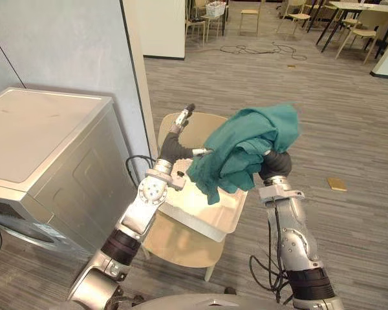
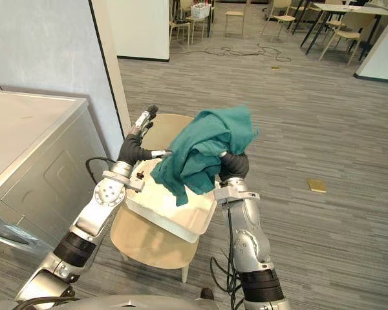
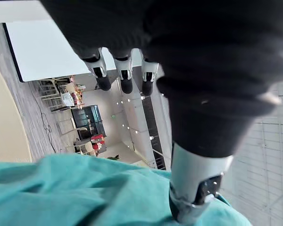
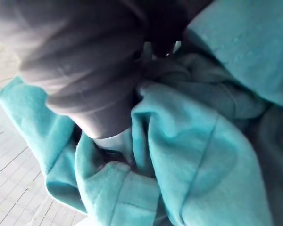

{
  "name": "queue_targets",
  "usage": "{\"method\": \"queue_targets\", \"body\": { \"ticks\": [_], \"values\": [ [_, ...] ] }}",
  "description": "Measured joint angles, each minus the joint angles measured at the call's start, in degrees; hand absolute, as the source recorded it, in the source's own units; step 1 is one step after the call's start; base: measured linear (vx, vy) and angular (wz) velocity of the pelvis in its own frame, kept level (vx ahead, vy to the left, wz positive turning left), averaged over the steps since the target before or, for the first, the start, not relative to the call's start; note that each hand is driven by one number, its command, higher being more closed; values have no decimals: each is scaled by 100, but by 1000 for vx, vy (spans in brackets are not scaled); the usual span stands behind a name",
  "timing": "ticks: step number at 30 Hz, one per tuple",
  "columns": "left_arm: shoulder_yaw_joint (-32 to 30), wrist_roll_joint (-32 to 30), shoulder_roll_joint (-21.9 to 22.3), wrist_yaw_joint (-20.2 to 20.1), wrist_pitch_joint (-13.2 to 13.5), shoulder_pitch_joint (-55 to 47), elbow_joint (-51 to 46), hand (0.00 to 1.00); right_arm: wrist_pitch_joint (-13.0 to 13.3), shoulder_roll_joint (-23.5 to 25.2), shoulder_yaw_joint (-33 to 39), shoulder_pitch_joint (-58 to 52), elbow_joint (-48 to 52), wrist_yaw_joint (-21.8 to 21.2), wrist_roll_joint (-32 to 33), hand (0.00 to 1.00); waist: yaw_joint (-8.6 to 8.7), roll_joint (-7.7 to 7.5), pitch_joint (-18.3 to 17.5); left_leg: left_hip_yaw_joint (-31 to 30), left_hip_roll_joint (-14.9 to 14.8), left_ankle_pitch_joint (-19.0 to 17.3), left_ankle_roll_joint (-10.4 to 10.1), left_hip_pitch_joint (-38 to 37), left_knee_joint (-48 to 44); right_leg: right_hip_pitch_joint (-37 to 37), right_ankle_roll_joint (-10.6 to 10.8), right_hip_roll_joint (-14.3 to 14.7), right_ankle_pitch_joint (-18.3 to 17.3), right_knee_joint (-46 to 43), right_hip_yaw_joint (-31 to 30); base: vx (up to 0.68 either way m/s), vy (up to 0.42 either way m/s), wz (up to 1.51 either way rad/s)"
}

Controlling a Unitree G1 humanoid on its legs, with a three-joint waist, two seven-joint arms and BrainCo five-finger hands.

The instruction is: Pick up the laundry basket with both hands and put the clothes into the washing machine.

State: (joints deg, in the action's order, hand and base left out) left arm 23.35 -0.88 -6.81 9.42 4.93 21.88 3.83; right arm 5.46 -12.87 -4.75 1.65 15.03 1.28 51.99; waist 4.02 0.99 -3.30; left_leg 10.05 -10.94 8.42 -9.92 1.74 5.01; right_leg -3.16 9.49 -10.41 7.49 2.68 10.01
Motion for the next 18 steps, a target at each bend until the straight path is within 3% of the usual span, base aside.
{"method": "queue_targets", "body": {
  "ticks": [9,18],
  "values": [
    [516,-62,9,-227,-74,457,718,0,-96,-2,-200,-101,6,-5,45,100,95,15,-66,1,-1,-12,-16,1,0,-3,0,1,0,0,-6,0,0,0],
    [1070,-620,4,-668,-114,803,1323,0,-97,-4,-202,-133,54,-4,45,100,115,18,-81,9,0,3,13,0,-1,-8,0,5,0,16,-18,0,0,0]
  ]
}}
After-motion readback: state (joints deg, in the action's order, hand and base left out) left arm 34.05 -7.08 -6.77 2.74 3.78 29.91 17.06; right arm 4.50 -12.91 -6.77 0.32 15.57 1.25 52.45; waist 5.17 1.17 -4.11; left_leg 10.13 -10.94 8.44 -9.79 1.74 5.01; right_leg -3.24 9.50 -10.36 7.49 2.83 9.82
